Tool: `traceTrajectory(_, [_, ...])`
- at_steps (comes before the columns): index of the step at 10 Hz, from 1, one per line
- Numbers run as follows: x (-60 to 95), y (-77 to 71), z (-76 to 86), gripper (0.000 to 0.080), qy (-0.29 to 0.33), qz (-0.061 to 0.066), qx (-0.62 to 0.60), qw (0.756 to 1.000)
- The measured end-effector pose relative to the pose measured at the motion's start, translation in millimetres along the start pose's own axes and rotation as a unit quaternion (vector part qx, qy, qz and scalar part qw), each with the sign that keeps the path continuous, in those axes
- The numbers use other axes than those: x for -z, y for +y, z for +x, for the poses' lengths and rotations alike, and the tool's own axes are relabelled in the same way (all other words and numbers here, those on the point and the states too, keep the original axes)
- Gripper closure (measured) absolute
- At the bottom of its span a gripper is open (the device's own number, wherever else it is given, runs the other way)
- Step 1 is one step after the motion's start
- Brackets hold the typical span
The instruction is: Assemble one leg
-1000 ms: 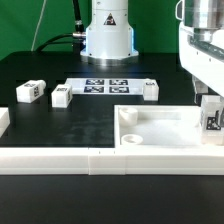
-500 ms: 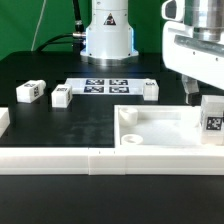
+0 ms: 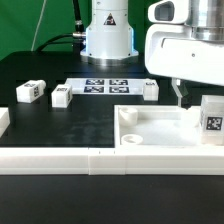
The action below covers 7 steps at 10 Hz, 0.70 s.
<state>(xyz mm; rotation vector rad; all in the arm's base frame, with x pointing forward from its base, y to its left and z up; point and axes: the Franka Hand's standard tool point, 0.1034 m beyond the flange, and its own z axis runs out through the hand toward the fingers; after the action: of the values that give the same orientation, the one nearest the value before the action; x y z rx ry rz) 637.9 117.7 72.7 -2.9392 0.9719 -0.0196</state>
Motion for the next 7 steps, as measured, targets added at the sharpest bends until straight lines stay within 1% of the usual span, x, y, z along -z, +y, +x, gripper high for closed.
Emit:
traceTrajectory(1, [1.4,-1.7,-1.7,0.0150,-0.002,-0.006,0.033,0.999])
traceTrajectory(3, [2.8,-2.5,-1.4,0.0150,-0.002,-0.010,0.111,0.994])
traceTrajectory(4, [4.3,-1.9,-0.7,0.0150,-0.006,-0.018,0.173,0.985])
traceTrajectory(5, [4.8,-1.1,1.5,0.0150,-0.006,-0.017,0.204,0.979])
traceTrajectory(6, [4.7,0.9,3.6,0.0150,-0.006,-0.017,0.253,0.967])
traceTrajectory(7, [4.6,0.7,3.8,0.0150,-0.003,-0.020,0.286,0.958])
